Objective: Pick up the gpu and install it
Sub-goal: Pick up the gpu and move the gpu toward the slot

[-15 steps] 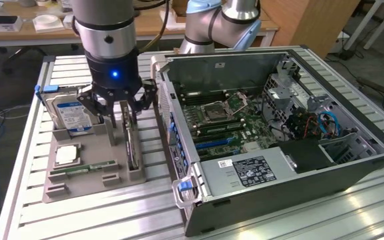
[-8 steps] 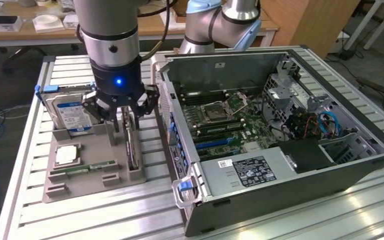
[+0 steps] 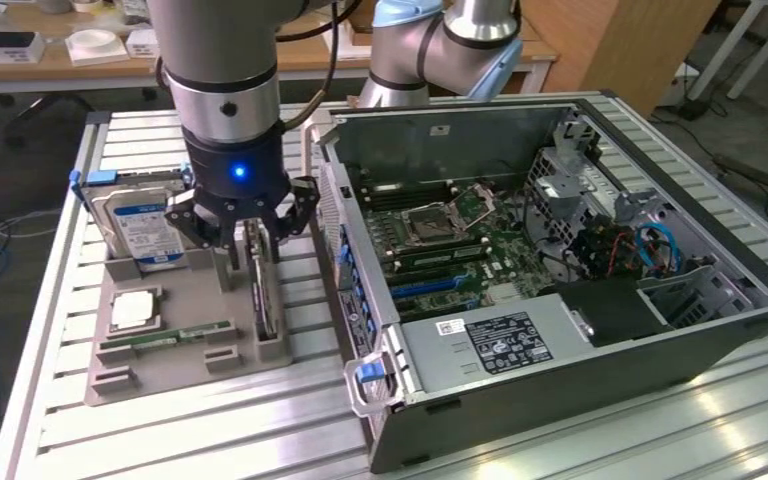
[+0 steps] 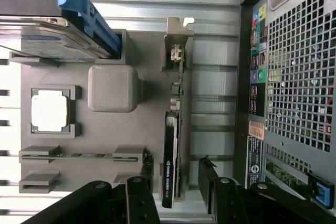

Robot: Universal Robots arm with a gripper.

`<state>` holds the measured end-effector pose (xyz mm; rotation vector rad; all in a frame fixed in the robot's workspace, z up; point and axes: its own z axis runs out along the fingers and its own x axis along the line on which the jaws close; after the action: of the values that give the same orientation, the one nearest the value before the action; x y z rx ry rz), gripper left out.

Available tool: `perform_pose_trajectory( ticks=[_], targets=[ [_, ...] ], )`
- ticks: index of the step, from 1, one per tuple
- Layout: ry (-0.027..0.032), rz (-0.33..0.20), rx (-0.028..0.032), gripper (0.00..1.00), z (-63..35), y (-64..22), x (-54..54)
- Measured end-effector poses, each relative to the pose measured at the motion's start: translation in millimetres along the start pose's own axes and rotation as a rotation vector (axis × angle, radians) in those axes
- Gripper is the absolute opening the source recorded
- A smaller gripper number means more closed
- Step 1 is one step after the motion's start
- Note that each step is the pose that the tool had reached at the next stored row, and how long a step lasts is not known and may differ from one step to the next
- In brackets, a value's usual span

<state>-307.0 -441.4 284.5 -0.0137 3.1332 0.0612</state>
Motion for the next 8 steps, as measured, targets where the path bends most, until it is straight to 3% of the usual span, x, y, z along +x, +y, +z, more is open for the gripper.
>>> perform_pose_trajectory(
  ticks=[8],
  targets=[
    [-0.0006, 0.001, 0.0, 0.47, 0.0, -0.2, 4.0]
  ],
)
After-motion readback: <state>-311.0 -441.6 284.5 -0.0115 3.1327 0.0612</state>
